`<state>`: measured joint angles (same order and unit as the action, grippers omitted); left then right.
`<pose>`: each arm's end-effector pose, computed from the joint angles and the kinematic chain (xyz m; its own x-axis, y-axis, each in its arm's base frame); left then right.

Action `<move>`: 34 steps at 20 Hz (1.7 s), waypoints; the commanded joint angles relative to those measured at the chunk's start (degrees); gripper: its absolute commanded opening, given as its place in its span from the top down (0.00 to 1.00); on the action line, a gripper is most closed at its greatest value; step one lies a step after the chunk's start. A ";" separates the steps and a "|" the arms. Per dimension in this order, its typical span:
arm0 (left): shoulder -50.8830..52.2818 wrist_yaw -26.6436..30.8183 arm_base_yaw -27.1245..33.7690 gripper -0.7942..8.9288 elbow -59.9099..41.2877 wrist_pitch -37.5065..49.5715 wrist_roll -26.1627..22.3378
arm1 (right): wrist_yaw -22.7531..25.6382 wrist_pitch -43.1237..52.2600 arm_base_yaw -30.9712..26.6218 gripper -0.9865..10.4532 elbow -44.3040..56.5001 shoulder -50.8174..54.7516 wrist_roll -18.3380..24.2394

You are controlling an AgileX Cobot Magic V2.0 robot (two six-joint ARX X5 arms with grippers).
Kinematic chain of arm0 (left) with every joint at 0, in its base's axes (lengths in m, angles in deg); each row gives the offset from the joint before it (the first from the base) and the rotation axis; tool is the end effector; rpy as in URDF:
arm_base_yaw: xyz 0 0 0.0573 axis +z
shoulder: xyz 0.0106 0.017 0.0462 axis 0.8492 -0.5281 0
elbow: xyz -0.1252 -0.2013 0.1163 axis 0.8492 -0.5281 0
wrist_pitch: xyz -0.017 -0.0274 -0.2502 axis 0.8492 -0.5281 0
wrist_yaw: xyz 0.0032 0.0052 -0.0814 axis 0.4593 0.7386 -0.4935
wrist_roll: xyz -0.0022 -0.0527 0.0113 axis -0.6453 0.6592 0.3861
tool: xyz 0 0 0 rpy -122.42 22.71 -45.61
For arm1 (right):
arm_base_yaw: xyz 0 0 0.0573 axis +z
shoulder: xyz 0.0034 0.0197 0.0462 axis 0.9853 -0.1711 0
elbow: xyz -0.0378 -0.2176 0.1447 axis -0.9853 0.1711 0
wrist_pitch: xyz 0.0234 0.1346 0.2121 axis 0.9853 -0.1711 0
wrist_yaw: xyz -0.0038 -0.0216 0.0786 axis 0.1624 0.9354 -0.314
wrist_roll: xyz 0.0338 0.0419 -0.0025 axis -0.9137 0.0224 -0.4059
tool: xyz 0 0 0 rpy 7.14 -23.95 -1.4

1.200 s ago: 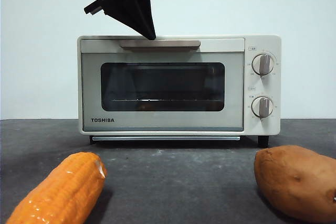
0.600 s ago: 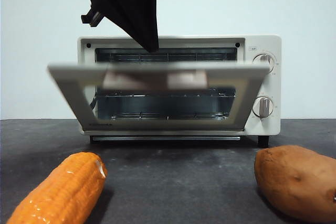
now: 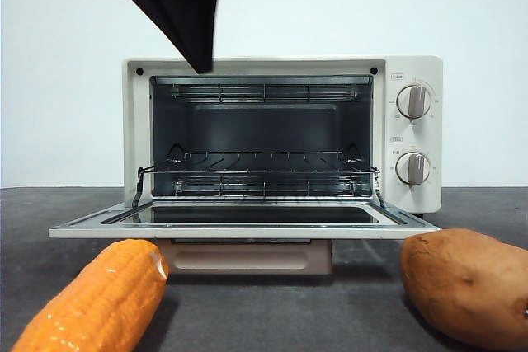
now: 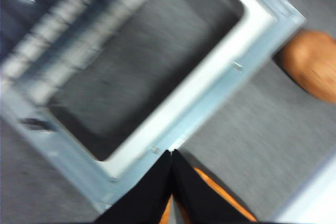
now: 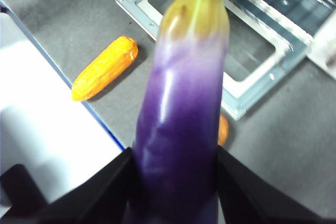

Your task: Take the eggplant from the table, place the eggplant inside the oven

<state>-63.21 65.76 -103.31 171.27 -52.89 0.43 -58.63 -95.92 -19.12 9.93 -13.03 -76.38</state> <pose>0.2168 -0.2168 0.3272 0.3305 -0.2804 -0.9012 0.6920 0.7213 0.0294 0.0566 0.0962 0.3655 0.4197 0.5403 -0.7293 -0.7281 0.6802 0.0848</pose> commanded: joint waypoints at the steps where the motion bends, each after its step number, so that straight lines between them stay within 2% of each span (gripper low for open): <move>1: 2.91 1.44 1.14 0.91 -3.08 4.70 1.75 | 0.70 2.36 0.66 0.77 -0.83 -3.54 4.72; 4: 8.20 2.05 4.39 0.91 -10.54 9.88 2.80 | 4.37 5.35 0.63 0.77 -0.83 -8.61 9.51; 7: 15.28 2.01 9.49 0.91 -21.29 17.35 4.87 | 8.22 11.52 0.33 0.77 -0.83 -14.69 16.46; 10: 21.94 1.92 15.08 0.91 -30.86 23.50 5.51 | 14.56 20.06 -1.31 0.77 -0.85 -21.07 20.65; 13: 26.29 0.92 20.94 0.91 -37.62 27.06 6.69 | 15.19 28.04 -2.78 0.77 -0.92 -28.39 28.00; 14: 27.28 -0.24 22.80 0.91 -39.39 28.06 7.37 | 15.61 30.29 -3.19 0.77 -1.18 -30.77 30.71; 16: 28.17 -3.08 26.14 0.91 -41.81 29.64 9.68 | 19.78 35.63 -3.21 0.77 -1.68 -35.76 37.29; 18: 28.26 -5.27 28.94 0.91 -43.12 30.97 10.19 | 24.28 41.83 -3.21 0.77 -1.75 -40.39 45.07; 22: 28.24 -11.08 32.83 0.91 -44.85 34.93 10.75 | 28.96 51.41 -4.26 0.77 -1.75 -48.04 56.85; 25: 28.24 -13.35 34.05 0.91 -44.85 35.91 10.71 | 31.26 58.71 -6.32 0.77 -1.75 -51.95 59.34; 29: 28.24 -13.35 34.05 0.91 -44.85 36.35 10.45 | 31.45 61.42 -8.79 0.76 -1.77 -54.53 59.17; 34: 28.24 -14.62 34.03 0.91 -44.87 36.94 10.47 | 31.23 61.44 -9.77 0.66 -1.77 -54.60 56.94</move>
<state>-34.77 51.42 -69.22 126.24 -16.52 11.01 -27.59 -35.25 -29.30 9.75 -66.52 -18.21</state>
